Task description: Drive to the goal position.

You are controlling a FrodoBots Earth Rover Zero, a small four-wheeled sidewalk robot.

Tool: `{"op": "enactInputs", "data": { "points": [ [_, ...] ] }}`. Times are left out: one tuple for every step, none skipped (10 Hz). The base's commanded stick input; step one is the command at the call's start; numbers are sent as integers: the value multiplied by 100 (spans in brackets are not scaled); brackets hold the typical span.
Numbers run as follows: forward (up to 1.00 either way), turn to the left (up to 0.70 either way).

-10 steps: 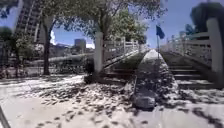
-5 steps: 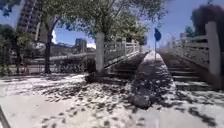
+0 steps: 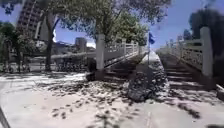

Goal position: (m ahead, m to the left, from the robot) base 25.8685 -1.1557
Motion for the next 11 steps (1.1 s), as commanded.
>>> {"op": "enactInputs", "data": {
  "points": [
    [-45, 0],
    [-45, 0],
    [-39, 0],
    [-5, 0],
    [0, 0],
    [4, 0],
    [39, 0],
    [45, 0],
    [45, 0],
    [45, 0],
    [45, 0]
  ]
}}
